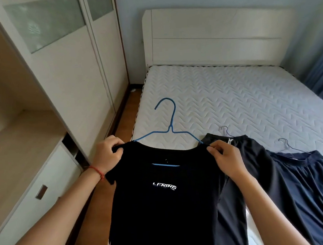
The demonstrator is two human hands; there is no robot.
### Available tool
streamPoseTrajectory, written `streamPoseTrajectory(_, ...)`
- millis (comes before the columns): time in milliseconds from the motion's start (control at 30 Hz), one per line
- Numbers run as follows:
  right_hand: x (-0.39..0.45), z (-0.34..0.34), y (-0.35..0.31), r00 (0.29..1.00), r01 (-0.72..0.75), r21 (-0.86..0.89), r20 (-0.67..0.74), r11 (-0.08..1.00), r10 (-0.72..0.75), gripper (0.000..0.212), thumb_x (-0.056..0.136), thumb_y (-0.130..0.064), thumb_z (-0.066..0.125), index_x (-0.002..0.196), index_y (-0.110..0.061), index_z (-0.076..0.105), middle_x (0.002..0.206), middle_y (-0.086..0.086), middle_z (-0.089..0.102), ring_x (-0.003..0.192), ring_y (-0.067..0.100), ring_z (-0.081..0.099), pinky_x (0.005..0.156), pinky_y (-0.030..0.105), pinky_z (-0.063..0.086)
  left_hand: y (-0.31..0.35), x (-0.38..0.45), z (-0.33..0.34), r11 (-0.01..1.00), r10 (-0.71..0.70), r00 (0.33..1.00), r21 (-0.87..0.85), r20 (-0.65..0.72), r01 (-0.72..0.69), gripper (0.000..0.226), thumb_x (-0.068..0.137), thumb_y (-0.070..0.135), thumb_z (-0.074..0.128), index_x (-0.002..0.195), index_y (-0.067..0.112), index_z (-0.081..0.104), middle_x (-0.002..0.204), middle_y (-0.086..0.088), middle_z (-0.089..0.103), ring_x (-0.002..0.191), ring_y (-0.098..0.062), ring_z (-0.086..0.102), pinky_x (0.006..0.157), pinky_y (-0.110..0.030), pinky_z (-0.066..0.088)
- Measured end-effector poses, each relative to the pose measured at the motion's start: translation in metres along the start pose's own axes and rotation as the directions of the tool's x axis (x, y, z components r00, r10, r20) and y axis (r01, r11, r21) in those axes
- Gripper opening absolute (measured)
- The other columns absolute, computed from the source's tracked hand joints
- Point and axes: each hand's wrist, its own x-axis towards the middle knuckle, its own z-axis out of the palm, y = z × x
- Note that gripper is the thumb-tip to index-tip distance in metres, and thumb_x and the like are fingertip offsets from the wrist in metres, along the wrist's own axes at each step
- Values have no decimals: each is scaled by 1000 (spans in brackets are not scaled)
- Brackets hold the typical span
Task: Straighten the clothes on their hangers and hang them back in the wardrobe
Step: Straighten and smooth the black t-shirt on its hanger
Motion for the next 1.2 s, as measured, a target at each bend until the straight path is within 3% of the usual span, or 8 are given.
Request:
streamPoseTrajectory(133,65,8,21,1000,-3,-11,27,1000,3,8,89,-22,58,81,-22,62,69,-12,58,70,6,53,63,16,37,-9,54,36,997,-19,997,78,-68,24,16,74,-9,61,73,5,68,70,1,56,67,-8,54,67,-2,38)
streamPoseTrajectory(367,178,38,64,999,-11,-30,46,999,13,14,92,-16,51,95,-12,64,79,-1,61,81,17,54,73,28,38,-31,150,103,984,-54,990,159,-131,74,10,81,1,62,86,-1,70,85,-14,64,79,-22,58,72,-24,39)
streamPoseTrajectory(700,259,154,208,984,-79,-181,141,980,105,21,91,-12,48,105,-13,64,105,8,66,101,26,58,86,38,47,-159,195,256,900,-230,973,385,22,204,10,84,19,61,81,12,67,82,-6,56,79,-33,58,68,-40,49)
streamPoseTrajectory(833,273,197,261,981,-133,-215,111,967,159,23,92,-14,48,107,-14,64,110,6,65,102,27,58,83,36,47,-197,200,312,892,-331,943,334,22,305,10,85,26,58,78,22,65,63,-5,67,74,-27,64,69,-36,52)
streamPoseTrajectory(933,291,221,291,982,-142,-239,87,961,166,24,91,-14,47,107,-13,65,108,8,66,103,29,58,82,34,46,-217,214,349,899,-438,898,29,29,438,13,88,16,55,79,13,63,53,5,65,52,-9,61,55,-24,50)
streamPoseTrajectory(1033,316,243,312,988,-131,-268,41,954,147,26,91,-15,47,112,-15,64,110,11,67,107,31,57,85,35,45,-234,233,380,852,-480,876,-211,52,479,12,91,10,50,97,11,60,94,-15,70,67,-15,63,46,-19,52)
streamPoseTrajectory(1100,327,255,323,989,-107,-296,63,949,132,28,91,-20,48,116,-18,61,115,10,65,110,30,56,90,37,44,-240,238,399,874,-452,885,-145,112,464,43,91,13,51,132,16,41,121,-15,58,96,-25,61,68,-29,58)
streamPoseTrajectory(1200,324,256,339,989,-111,-253,69,961,132,34,91,-28,51,123,-19,56,122,7,61,114,26,55,99,41,42,-233,216,426,943,-330,923,27,196,331,71,89,18,55,147,17,13,145,-15,39,131,-28,41,110,-36,32)
